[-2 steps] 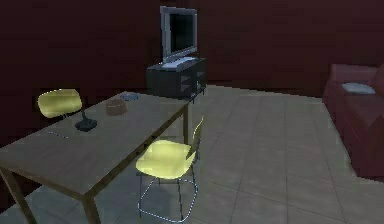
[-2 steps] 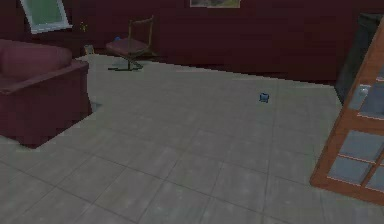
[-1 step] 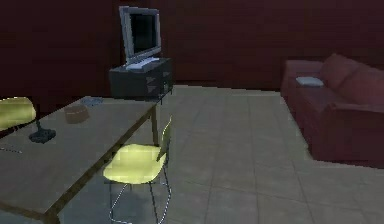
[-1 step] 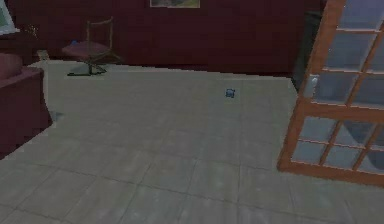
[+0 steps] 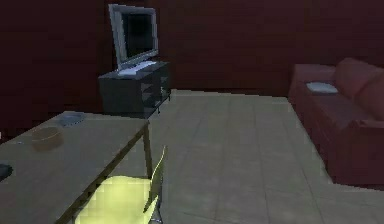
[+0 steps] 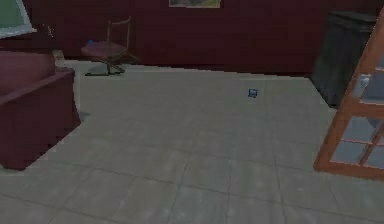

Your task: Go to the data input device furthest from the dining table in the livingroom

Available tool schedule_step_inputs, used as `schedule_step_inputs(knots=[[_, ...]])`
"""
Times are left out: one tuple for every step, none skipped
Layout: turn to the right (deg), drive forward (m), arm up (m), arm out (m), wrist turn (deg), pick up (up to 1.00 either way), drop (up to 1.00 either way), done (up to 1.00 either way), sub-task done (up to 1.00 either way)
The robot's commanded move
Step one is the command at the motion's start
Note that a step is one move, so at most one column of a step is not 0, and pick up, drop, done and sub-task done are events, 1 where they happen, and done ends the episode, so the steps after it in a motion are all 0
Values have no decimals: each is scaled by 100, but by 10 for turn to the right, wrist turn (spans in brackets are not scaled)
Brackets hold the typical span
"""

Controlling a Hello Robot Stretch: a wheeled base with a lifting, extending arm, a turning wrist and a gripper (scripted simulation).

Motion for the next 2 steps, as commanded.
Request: schedule_step_inputs(knots=[[450, 0, 0, 0, 0, 0, 0, 0, 0], [60, 0, 0, 0, 0, 0, 0, 0, 0]])
